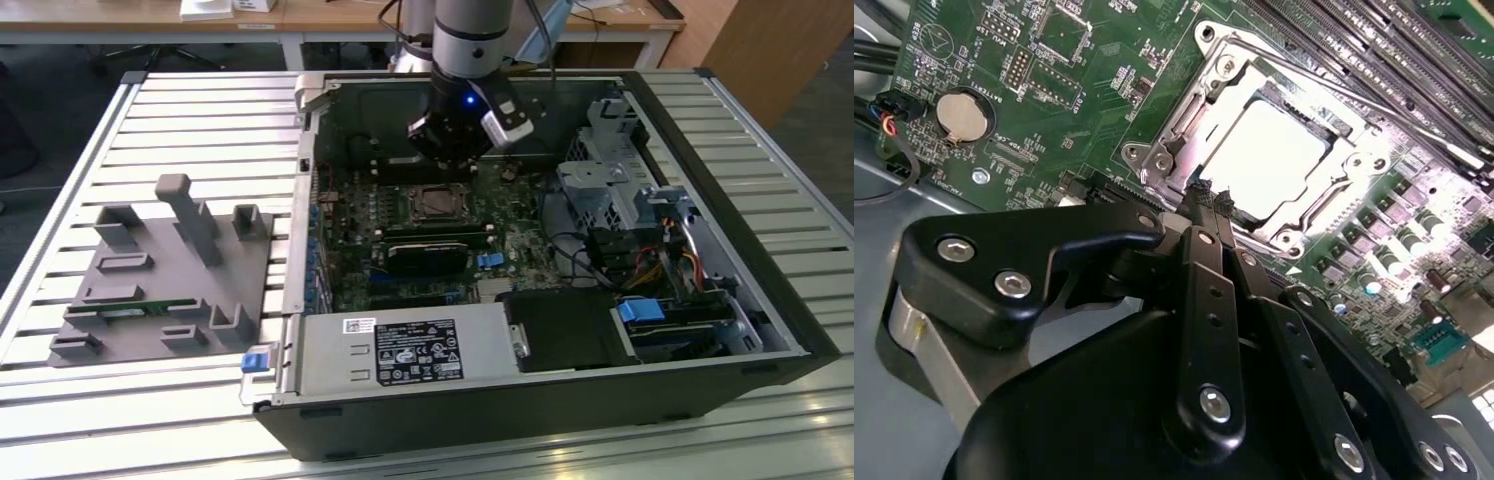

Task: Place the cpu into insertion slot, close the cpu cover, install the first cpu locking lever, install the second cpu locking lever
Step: 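Install the second cpu locking lever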

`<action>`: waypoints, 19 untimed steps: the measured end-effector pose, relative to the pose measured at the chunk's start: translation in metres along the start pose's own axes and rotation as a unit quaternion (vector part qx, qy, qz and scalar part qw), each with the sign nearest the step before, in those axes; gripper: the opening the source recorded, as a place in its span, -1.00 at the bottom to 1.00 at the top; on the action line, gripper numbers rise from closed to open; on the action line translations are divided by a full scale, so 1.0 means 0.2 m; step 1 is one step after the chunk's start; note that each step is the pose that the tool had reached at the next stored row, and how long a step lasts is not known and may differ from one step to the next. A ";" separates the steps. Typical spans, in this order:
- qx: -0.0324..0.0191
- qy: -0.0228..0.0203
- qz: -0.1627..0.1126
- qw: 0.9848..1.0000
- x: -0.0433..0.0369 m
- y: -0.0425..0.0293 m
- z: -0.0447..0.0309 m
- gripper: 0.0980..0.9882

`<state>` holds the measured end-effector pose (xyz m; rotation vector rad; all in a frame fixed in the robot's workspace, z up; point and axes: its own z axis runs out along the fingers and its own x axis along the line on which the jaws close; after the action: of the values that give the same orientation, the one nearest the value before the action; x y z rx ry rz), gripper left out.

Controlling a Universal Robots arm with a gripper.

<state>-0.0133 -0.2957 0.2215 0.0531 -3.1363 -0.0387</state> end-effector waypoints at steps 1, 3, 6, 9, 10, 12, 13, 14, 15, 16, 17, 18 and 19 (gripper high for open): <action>0.001 0.000 0.000 1.000 0.000 0.000 -0.001 -0.98; 0.002 0.000 0.000 1.000 0.000 -0.001 -0.002 -0.98; 0.002 0.000 0.000 1.000 0.000 -0.003 -0.002 -0.98; 0.002 0.000 0.000 1.000 0.000 -0.008 -0.002 -0.98; 0.002 0.000 0.000 1.000 0.000 -0.010 -0.002 -0.98; 0.002 0.000 0.000 1.000 0.001 -0.013 -0.002 -0.98; 0.002 0.000 0.000 1.000 0.001 -0.013 -0.002 -0.98; 0.003 0.000 0.000 1.000 0.001 -0.014 -0.002 -0.98; 0.003 0.000 0.000 1.000 0.001 -0.015 -0.002 -0.98; 0.003 0.000 0.000 1.000 0.001 -0.015 -0.002 -0.98; 0.003 0.000 0.000 1.000 0.001 -0.017 -0.002 -0.98; 0.004 0.000 0.000 1.000 0.001 -0.018 -0.002 -0.98; 0.004 0.000 0.000 1.000 0.001 -0.019 -0.002 -0.98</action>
<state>-0.0133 -0.2995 0.2219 0.0531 -3.1363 -0.0273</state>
